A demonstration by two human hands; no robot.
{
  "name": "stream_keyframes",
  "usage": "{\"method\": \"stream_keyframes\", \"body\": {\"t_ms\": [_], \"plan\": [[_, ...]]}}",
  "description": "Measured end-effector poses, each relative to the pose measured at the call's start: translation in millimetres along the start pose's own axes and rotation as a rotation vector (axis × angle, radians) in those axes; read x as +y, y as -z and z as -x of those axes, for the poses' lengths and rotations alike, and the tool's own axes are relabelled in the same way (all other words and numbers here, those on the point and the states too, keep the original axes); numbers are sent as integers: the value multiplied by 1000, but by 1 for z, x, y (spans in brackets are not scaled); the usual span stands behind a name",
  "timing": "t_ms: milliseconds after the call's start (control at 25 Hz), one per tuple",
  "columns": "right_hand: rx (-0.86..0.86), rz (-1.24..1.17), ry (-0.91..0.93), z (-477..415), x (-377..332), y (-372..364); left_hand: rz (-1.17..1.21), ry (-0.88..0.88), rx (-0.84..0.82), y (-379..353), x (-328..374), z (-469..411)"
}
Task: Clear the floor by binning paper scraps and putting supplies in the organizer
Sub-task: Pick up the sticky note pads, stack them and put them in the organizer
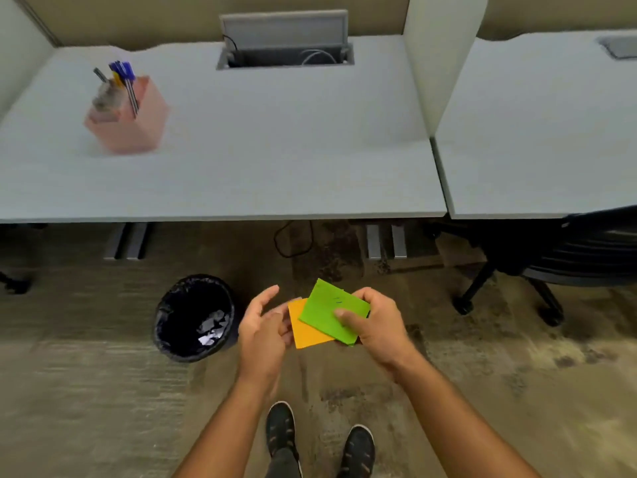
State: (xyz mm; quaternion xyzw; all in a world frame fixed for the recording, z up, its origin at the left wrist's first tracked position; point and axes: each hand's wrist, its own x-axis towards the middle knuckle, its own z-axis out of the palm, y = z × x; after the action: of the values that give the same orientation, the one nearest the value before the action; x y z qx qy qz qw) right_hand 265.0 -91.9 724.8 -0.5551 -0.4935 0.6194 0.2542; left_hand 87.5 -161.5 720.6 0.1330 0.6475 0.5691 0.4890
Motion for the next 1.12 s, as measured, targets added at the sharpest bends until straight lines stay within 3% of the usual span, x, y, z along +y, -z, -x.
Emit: {"method": "stream_keyframes", "body": {"t_ms": [80,200,400,600,720,840,960,1120], "plan": [[16,164,95,15,-15,7,-40,104,-119,-2,18,23],[18,223,189,35,-30,16,-117,88,-202,-2,38,51],[16,234,291,52,-60,21,-187,65,-74,11,59,68],[-40,582,771,65,-97,-7,29,293,-77,17,87,60],[-35,745,996,60,-110,-37,158,241,-134,32,114,41],[-90,774,973,44,-129,-66,187,202,-93,53,137,9],[-182,711,818,22,-152,-95,160,179,-46,79,161,-29],[-156,669,668,-21,-194,-138,80,91,-84,118,196,-76]]}}
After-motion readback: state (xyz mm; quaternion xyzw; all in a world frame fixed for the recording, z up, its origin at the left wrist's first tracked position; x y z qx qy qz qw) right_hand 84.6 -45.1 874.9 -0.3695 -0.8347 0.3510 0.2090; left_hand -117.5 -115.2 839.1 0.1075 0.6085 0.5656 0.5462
